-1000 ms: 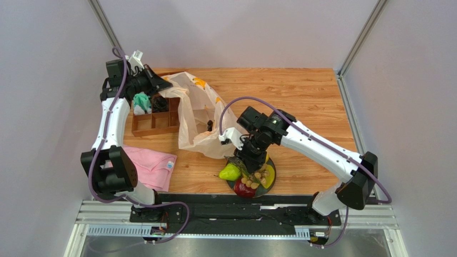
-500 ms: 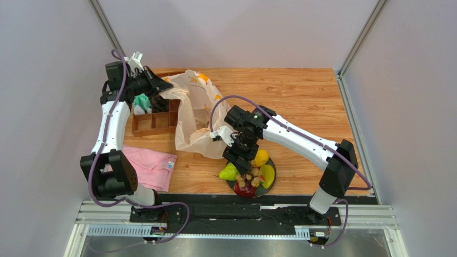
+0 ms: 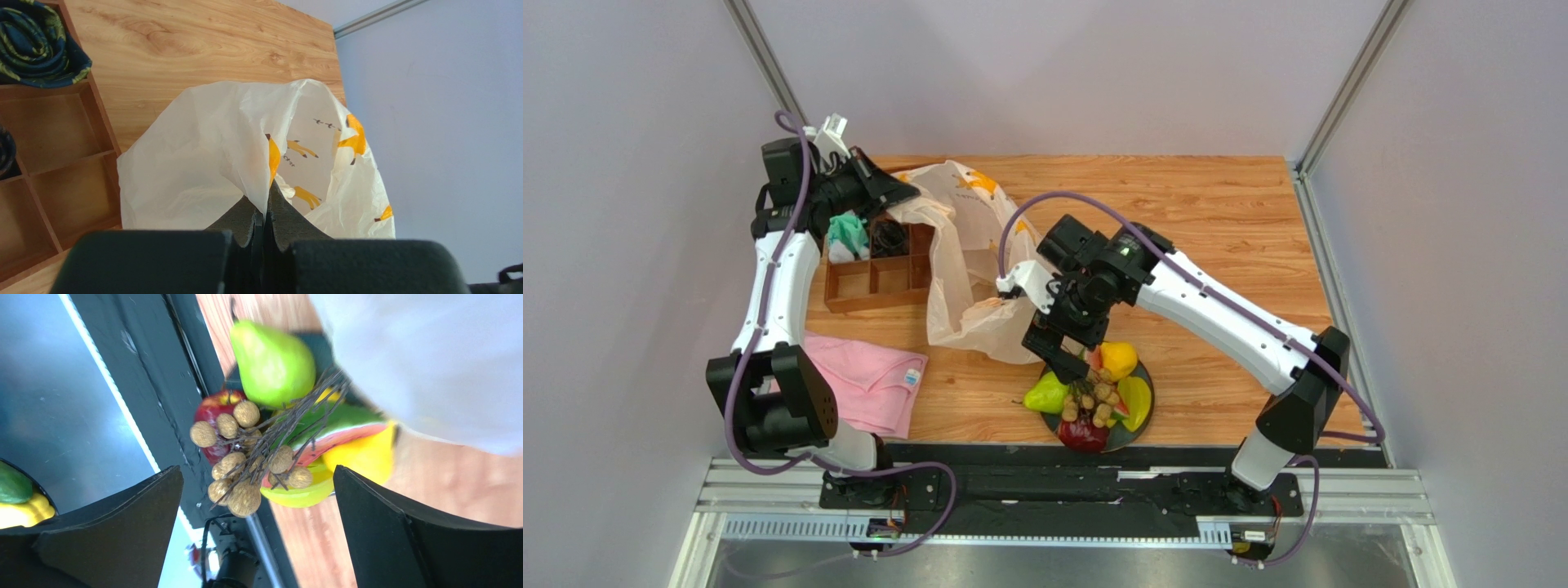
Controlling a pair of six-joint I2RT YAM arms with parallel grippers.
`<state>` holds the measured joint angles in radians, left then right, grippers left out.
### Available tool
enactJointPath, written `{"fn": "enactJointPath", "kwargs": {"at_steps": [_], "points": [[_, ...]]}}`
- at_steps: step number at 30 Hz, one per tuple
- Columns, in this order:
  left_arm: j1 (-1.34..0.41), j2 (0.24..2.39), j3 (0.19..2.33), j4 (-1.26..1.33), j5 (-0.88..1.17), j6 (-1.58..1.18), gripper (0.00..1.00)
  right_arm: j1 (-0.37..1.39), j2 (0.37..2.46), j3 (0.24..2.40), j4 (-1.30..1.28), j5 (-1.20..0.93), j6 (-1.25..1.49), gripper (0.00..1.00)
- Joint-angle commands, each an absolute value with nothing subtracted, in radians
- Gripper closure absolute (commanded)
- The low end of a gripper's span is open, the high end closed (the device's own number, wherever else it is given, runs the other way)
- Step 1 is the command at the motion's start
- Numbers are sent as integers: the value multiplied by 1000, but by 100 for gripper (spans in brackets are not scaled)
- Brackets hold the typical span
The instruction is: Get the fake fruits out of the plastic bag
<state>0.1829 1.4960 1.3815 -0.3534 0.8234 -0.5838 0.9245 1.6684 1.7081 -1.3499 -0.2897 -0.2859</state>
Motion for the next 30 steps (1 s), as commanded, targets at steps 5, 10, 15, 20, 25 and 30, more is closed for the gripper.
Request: {"fn": "enactJointPath", "kwargs": {"at_steps": [5,10,15,20,25,30], "points": [[179,1502,1467,-293,905,-606,100,916,1513,1982,-1135,-202,-296,0],[175,1491,1474,-301,928,-607,100,916,1498,1872,-905,74,-296,0],[152,1485,1491,-321,962,-598,100,910,1647,1904,-842,216,-270,0],[112,1493,1514,-321,966,-594,100,879,1866,2011,-801,254,-256,1],[95,1558,1644,-350,959,-571,100,749,2028,2270,-772,327,-224,95],[95,1531,1811,-246,983,-583,100,672,1967,2413,-689,215,-274,100]]}}
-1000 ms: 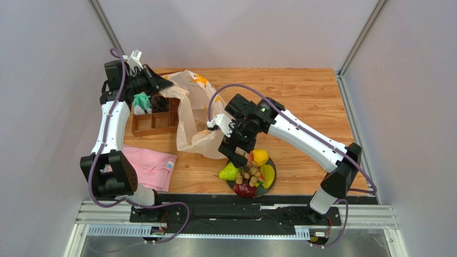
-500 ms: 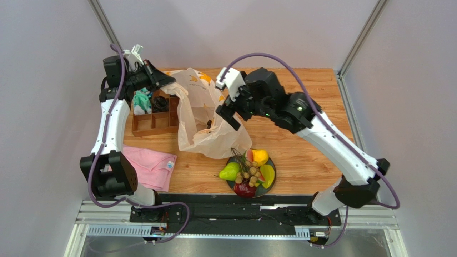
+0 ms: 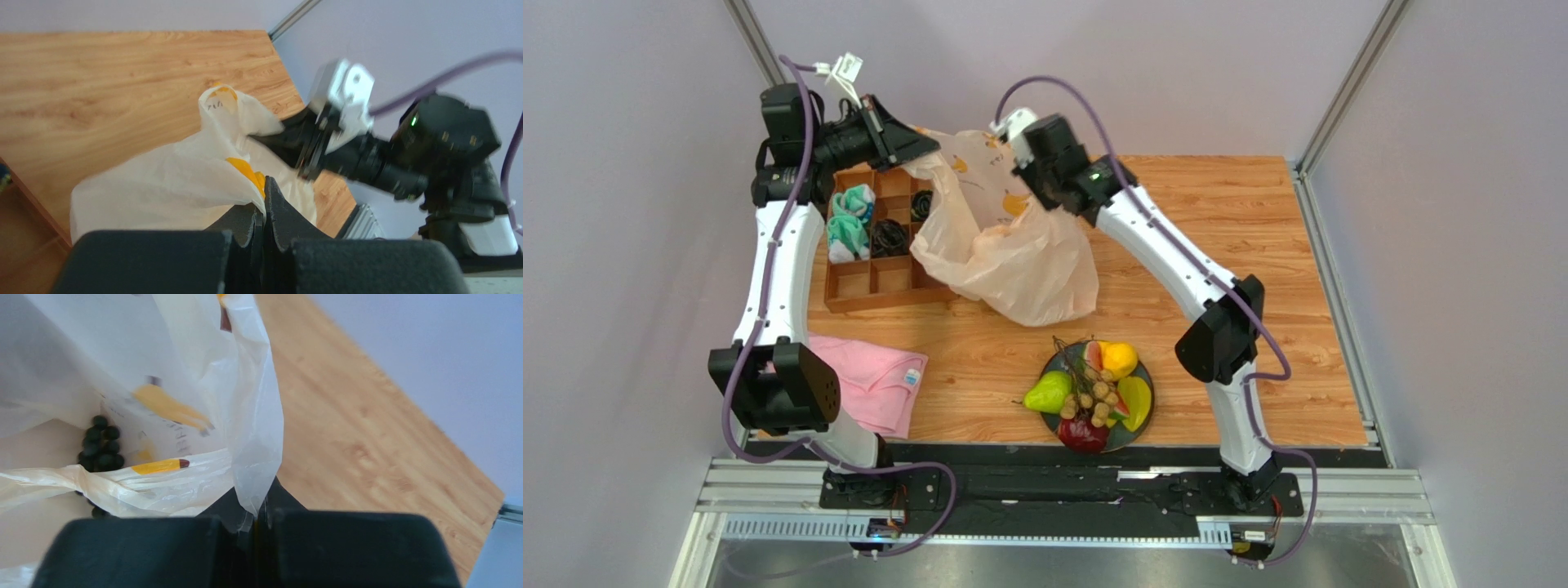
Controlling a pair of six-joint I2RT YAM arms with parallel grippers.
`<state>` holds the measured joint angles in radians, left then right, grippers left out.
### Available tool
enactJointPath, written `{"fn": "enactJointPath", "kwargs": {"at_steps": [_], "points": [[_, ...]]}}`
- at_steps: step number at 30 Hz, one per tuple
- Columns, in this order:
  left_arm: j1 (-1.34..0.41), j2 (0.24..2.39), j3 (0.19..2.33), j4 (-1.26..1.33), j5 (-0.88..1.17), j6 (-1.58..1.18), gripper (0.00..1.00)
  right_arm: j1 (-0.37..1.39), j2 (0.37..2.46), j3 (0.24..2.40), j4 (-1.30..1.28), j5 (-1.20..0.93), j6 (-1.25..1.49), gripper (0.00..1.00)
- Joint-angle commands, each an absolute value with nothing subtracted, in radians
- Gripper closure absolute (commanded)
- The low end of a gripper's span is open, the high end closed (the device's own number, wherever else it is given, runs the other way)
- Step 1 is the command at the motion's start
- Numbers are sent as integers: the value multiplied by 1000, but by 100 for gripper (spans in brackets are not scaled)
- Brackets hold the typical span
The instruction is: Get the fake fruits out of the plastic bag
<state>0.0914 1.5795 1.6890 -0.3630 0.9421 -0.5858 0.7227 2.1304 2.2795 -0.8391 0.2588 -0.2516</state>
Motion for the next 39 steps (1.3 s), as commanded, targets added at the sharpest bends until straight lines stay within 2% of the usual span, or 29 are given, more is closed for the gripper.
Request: {"fn": "enactJointPath", "kwargs": {"at_steps": [1,3,4,5,8,10,11,12,13,15,16,17,19,20,23,26,27,29,30,32,35,39], "points": [[95,1516,1822,-218,994,-610,100,673,1926,2334,-661,181,-293,100],[95,1455,1813,-129,1043,-646,100,683,1817,2184,-553,85,-301,100],[95,1428,1796,-114,1057,-652,100,690,1713,2017,-516,63,-307,100],[95,1398,1745,-117,1078,-646,100,718,1657,1940,-468,54,-333,100],[95,1222,1570,-254,1103,-543,100,779,1504,1663,-472,64,-353,100],[94,1143,1441,-348,1106,-470,100,788,1436,1516,-482,66,-328,94],[94,1076,1304,-373,1108,-445,100,788,1395,1373,-482,67,-313,84],[89,1054,1240,-403,1092,-422,100,788,1381,1315,-483,78,-311,57],[84,1039,1189,-466,1041,-393,100,788,1373,1268,-471,92,-311,44],[69,1028,1062,-471,991,-408,100,788,1362,1187,-456,117,-292,26],[45,1038,1022,-462,941,-434,100,788,1364,1199,-469,103,-279,24],[32,1081,1016,-457,925,-446,100,788,1370,1227,-489,77,-272,23],[12,1124,1000,-366,929,-523,100,802,1384,1354,-538,15,-249,12],[11,1141,999,-329,930,-549,100,810,1391,1396,-548,-17,-241,0],[8,1179,1055,-331,910,-543,100,857,1420,1557,-557,-35,-259,0],[6,1222,1115,-368,920,-532,100,906,1460,1647,-567,-127,-299,10],[6,1227,1124,-368,923,-540,100,922,1477,1658,-578,-180,-319,20],[8,1250,1152,-364,923,-555,100,968,1535,1683,-635,-215,-398,31],[6,1258,1163,-365,925,-569,100,977,1555,1689,-658,-242,-420,45],[6,1279,1201,-374,933,-575,100,994,1617,1690,-727,-252,-493,56],[8,1292,1239,-390,946,-575,100,992,1699,1712,-822,-201,-598,67],[6,1296,1255,-381,960,-598,100,945,1776,1753,-896,-153,-649,71]]}}
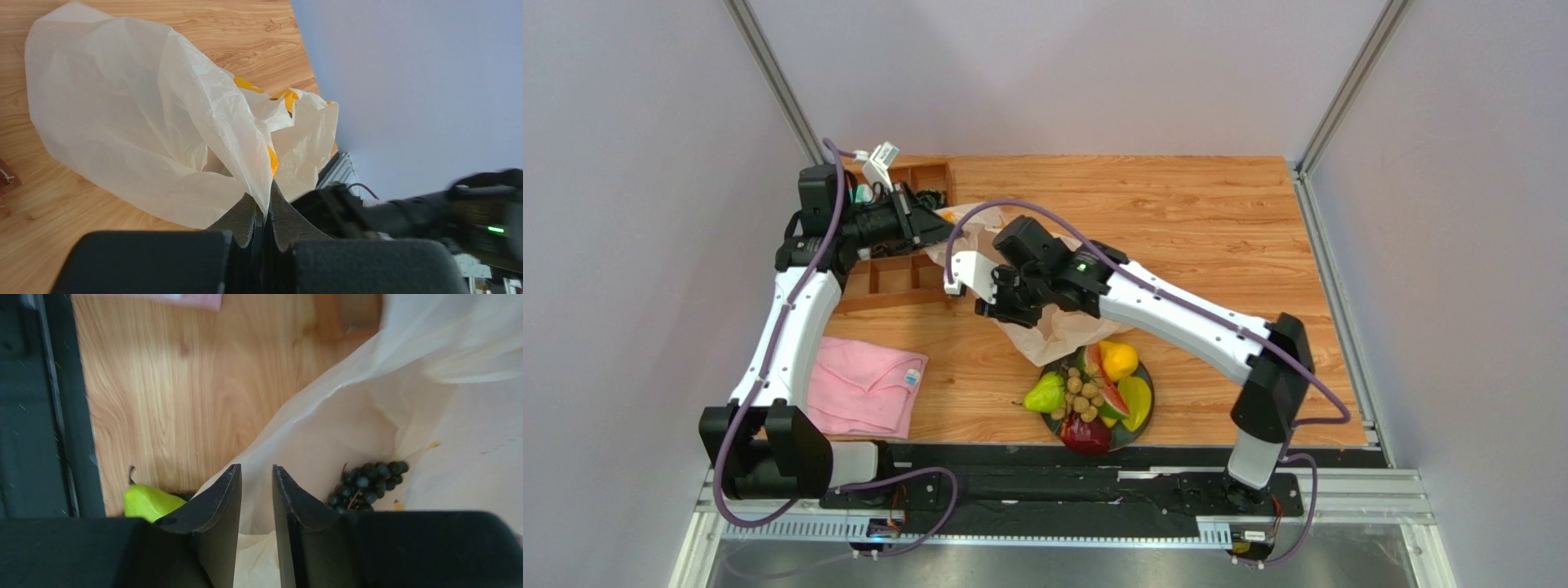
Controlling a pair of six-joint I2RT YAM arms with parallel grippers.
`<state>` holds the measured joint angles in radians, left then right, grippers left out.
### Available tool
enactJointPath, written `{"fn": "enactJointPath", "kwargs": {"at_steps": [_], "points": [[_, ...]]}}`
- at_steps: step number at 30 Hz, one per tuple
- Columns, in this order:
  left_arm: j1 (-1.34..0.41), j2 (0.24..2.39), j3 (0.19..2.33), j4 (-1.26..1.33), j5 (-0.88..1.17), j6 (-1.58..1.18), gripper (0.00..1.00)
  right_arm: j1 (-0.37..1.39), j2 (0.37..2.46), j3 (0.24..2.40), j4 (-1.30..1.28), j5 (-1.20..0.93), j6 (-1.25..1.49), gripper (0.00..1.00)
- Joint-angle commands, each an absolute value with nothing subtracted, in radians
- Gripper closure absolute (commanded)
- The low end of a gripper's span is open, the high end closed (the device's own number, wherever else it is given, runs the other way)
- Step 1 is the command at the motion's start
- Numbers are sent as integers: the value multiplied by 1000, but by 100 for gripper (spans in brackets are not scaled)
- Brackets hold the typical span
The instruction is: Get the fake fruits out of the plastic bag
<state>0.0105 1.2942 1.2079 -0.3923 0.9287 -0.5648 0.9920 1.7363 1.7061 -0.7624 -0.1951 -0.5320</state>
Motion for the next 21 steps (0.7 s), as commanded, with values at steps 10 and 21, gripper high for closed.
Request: {"fn": "enactJointPath", "kwargs": {"at_steps": [10,21], "points": [[6,1321,1246,-376,959,-591,100,816,1907,1939,-1069,-224,-722,77],[6,1335,1247,-376,972,-583,100,763,1979,1965,-1153,-176,-810,73]]}}
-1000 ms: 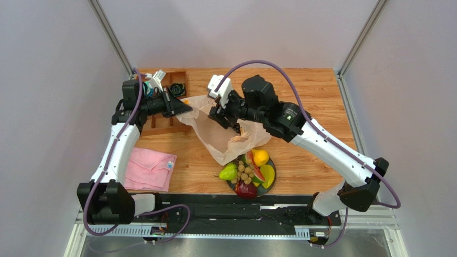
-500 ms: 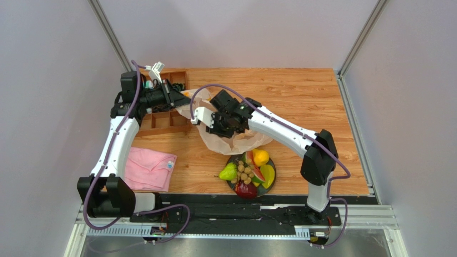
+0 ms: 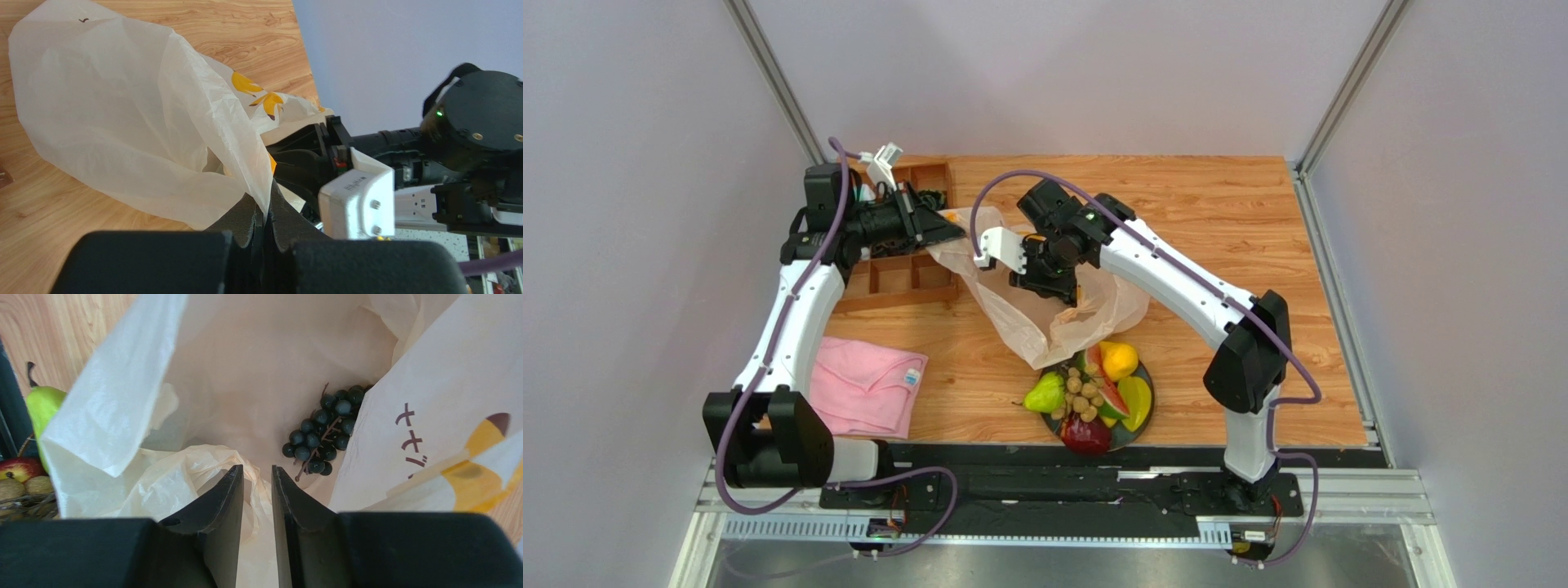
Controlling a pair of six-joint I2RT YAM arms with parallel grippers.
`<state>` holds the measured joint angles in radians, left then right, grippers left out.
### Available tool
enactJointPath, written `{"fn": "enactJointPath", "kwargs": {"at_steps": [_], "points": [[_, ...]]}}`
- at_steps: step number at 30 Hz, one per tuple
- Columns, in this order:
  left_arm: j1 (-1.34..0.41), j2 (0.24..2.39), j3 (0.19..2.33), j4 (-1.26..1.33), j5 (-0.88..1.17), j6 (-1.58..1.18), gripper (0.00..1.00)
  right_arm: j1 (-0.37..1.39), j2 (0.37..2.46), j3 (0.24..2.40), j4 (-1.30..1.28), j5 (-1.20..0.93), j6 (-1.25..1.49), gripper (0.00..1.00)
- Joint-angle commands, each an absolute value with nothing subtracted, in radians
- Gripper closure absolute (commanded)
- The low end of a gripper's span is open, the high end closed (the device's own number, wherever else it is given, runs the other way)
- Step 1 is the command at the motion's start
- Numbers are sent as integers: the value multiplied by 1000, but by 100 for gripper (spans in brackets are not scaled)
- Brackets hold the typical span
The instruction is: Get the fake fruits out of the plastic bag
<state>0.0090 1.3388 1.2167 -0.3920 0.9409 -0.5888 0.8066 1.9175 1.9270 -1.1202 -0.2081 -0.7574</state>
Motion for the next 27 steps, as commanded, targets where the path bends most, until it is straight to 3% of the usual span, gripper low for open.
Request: {"fn": "enactJointPath", "kwargs": {"at_steps": [1,7,9,13,16,23,27], "points": [[6,1338,1250,-376,979,-583,100,752,2000,1980,-1158,-179,-813,73],[6,1348,1266,-397,1005,-568,100,709,2161,2123,-1238,-187,-841,72],[5,1353,1266,-397,1017,-563,100,709,2212,2152,-1229,-164,-789,65],[5,1351,1258,-391,1040,-555,100,709,2281,2203,-1175,-54,-684,41],[3,1342,1236,-387,1048,-558,100,709,2319,2217,-1158,-5,-669,34],[3,1341,1210,-376,1058,-560,100,716,2427,2371,-1248,44,-655,30],[3,1330,1206,-365,1058,-563,100,719,2425,2347,-1262,55,-646,31]]}}
